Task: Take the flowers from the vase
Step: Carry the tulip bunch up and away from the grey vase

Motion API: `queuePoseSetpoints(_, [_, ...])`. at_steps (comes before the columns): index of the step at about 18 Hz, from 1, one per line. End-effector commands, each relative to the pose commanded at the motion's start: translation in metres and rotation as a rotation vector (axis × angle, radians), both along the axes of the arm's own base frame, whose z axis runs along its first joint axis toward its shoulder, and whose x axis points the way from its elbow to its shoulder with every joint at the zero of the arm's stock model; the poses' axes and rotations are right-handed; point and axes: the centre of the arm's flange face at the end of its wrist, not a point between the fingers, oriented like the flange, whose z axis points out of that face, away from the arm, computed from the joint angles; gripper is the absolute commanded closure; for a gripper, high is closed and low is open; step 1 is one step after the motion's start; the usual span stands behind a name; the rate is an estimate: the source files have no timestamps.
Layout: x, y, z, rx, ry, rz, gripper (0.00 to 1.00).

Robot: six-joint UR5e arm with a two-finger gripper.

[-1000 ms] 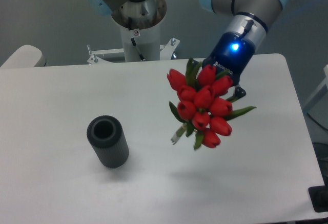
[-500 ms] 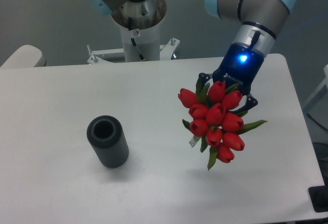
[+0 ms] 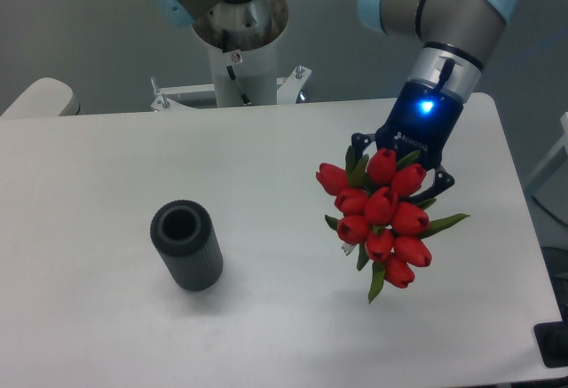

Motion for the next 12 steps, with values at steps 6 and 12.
queuePoseSetpoints(6, [-0.0011, -0.0019, 0.0017, -0.043, 0.030, 0.018, 0.69])
queuePoseSetpoints(12, [0.0006, -0.0026, -0.0001, -0.045, 0.031, 0.016, 0.69])
